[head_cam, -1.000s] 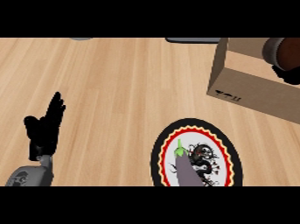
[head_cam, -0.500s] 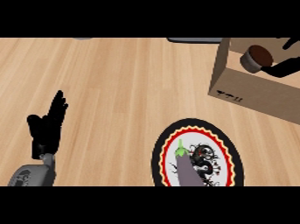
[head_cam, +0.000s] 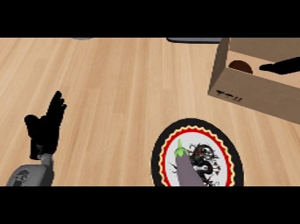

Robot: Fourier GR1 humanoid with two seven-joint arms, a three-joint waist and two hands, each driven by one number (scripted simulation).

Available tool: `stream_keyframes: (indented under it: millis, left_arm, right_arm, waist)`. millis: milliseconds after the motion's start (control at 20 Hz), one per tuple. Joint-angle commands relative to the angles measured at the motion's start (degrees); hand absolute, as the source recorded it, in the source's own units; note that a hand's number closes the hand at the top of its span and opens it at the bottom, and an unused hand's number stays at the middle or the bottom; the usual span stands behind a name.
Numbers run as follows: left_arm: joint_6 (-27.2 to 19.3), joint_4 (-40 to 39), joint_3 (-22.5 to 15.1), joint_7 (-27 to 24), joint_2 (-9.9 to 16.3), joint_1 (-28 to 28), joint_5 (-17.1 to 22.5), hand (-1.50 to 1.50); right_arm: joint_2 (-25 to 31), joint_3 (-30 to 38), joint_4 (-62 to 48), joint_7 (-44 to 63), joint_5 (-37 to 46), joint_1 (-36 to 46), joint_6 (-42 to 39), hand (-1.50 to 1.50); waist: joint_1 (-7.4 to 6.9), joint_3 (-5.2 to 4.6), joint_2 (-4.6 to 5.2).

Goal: Pick the cupcake from the plate and place it in the cardboard box

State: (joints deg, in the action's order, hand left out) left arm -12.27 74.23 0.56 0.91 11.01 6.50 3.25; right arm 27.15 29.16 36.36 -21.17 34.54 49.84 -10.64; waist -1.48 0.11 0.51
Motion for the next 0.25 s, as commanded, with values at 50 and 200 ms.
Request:
stream_keyframes:
  millis: [50,200]
  left_arm:
    - [0.3,0.1,0.7,-1.6,0.6,-1.4,-0.1,0.0]
    - [0.7,-0.4,1.3,-1.9,0.5,-2.2,0.3,0.0]
  right_arm:
    - [4.4,8.2,-5.2,-2.0,-9.7,2.9,-7.5,-1.5]
    - [6.5,10.5,-6.6,-3.2,-12.2,-0.1,-8.3,-1.5]
  waist:
    - [0.31,-0.02,-0.13]
    - [0.87,-0.06,-0.32]
